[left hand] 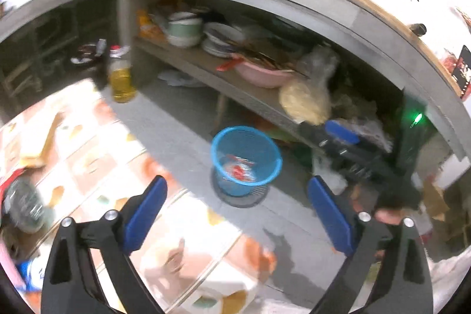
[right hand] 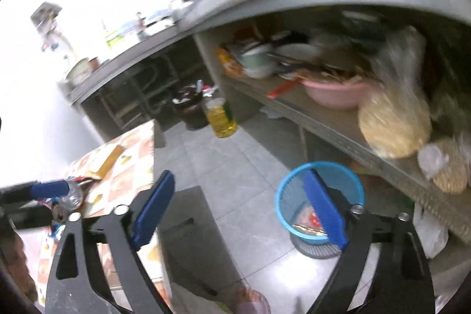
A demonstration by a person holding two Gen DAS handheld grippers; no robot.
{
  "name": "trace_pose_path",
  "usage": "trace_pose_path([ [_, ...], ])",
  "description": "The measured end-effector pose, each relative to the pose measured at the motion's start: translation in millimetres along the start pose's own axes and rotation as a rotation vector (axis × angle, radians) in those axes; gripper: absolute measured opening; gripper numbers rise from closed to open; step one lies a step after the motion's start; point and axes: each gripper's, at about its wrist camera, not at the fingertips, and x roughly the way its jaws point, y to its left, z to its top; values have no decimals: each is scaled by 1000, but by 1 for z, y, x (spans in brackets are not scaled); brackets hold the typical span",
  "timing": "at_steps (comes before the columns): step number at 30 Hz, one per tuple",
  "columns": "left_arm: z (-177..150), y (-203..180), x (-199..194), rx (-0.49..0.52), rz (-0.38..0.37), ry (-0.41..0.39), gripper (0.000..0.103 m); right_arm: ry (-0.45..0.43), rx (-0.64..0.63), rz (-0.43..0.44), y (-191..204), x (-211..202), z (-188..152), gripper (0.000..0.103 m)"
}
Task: Collect trash
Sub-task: 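Move both open tools back from the basket to the table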
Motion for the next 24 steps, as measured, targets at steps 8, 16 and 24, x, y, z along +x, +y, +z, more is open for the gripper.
trace_pose_path([
  [8, -61, 47, -39, -228, 24, -38, 97, 71, -144, 15, 65, 6, 7, 96],
  [16, -112, 92, -103, -383, 169, -133, 97, 89, -355, 66, 156, 26, 1, 96],
  [24, -147, 132, -177, -515, 231, -274, 97, 35, -529, 204, 247, 20, 3, 95],
])
